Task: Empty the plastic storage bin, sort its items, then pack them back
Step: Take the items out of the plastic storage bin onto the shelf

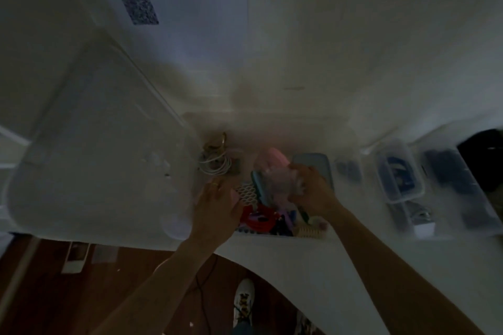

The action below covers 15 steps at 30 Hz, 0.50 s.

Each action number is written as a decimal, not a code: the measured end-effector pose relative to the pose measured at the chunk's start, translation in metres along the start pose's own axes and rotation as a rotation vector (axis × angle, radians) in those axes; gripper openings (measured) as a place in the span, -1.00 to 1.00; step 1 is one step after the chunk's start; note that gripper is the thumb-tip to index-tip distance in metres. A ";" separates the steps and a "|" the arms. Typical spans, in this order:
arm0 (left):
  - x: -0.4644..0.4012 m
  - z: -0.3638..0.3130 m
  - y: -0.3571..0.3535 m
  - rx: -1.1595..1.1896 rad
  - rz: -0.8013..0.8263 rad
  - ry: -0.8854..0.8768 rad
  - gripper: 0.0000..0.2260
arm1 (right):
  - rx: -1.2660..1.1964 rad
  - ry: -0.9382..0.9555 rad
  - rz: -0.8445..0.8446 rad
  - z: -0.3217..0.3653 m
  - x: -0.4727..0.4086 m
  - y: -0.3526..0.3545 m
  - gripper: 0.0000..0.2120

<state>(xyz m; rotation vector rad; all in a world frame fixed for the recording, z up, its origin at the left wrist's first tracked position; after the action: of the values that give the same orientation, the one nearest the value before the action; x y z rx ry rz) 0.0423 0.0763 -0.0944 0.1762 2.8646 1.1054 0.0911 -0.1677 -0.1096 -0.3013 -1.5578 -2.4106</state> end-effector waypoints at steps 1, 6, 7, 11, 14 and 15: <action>-0.002 -0.005 0.000 0.014 0.018 0.008 -0.65 | -0.063 -0.033 -0.021 -0.005 0.003 0.002 -0.29; -0.013 -0.037 0.000 0.346 0.072 0.164 -0.75 | -0.446 -0.145 -0.062 -0.015 0.031 0.027 -0.20; -0.015 -0.050 0.002 0.468 0.097 0.214 -0.74 | -0.513 -0.117 -0.112 -0.016 0.039 0.032 -0.22; -0.022 -0.098 -0.013 0.982 0.267 0.301 -0.87 | -0.529 0.086 -0.354 -0.017 0.083 0.052 -0.34; -0.011 -0.126 -0.030 1.024 0.375 0.226 -0.59 | -0.490 0.180 -0.401 -0.030 0.111 0.063 -0.27; -0.007 -0.131 -0.035 1.011 0.381 0.214 -0.43 | -0.460 0.192 -0.393 -0.038 0.119 0.068 -0.24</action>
<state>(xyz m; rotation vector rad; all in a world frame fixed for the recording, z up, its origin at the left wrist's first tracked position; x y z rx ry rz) 0.0330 -0.0378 -0.0211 0.6891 3.3616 -0.4529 -0.0012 -0.2414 -0.0300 0.1720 -1.0416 -2.9839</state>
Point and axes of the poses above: each hand's wrist, its own x-axis away from the middle knuckle, its own y-axis out of the back of the hand, z = x × y, the point moved 1 cm from there along -x, towards the middle knuckle, and after that the axes turned 15 degrees about x, right-handed, at the moved point
